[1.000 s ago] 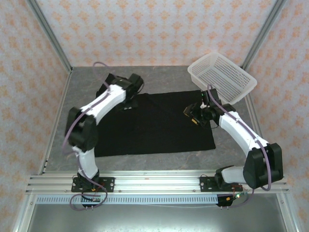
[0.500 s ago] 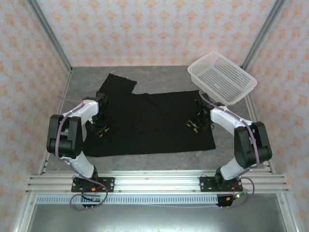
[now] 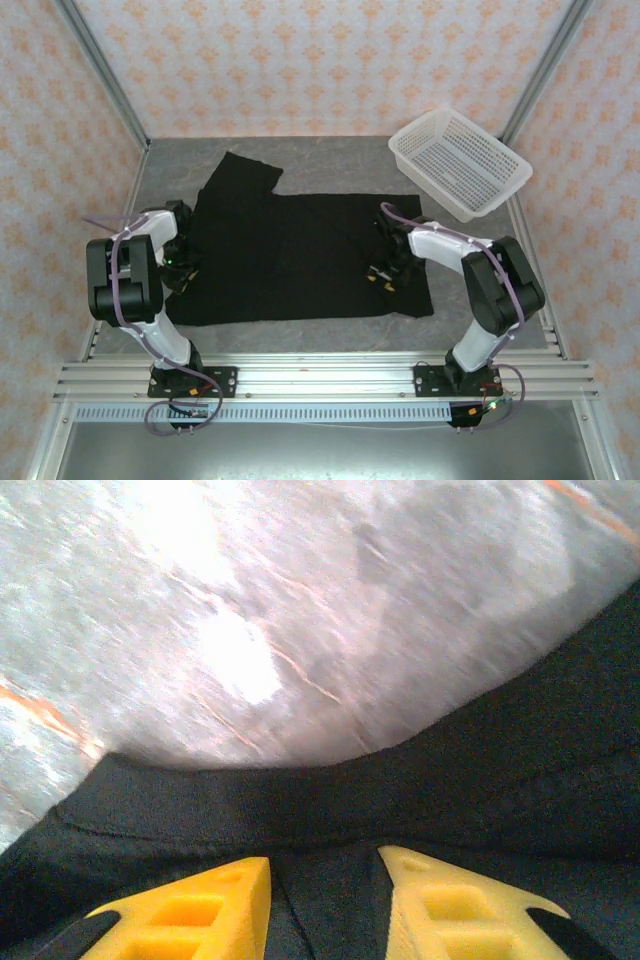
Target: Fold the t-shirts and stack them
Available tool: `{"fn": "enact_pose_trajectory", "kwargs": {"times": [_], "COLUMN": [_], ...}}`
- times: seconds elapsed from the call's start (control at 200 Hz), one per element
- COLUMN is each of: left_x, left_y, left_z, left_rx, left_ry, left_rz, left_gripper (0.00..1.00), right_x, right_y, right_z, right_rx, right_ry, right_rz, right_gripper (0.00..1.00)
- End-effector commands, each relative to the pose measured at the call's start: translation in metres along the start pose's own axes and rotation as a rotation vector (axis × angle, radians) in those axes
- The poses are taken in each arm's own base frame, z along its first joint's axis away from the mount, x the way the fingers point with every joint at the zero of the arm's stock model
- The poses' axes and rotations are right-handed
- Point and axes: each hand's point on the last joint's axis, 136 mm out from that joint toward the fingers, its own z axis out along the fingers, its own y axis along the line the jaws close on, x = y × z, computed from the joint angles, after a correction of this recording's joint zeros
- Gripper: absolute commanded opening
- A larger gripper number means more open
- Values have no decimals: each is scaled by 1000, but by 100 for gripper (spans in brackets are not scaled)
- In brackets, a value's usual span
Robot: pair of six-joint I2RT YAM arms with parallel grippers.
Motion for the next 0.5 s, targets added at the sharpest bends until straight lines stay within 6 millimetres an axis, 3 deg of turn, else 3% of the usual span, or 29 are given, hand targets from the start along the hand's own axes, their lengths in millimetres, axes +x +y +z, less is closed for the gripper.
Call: {"fn": "enact_pose_trajectory", "kwargs": {"times": [0.0, 0.11, 0.24, 0.495], "left_x": [-13, -24, -26, -29], "left_y": [22, 26, 30, 41], "left_z": [6, 8, 12, 21], "left_rx": [-72, -80, -79, -99], "left_ry": [-10, -2, 10, 22], "left_rz": [-2, -18, -32, -50], "left_gripper": [32, 32, 33, 33], "right_x": [23, 26, 15, -7], "right_y": [-2, 8, 3, -33], "right_z": [17, 18, 6, -28], "right_rx": [47, 44, 105, 238], "right_ry": [102, 106, 47, -98], "right_rz": [35, 26, -1, 1], "right_gripper": [41, 42, 42, 48]}}
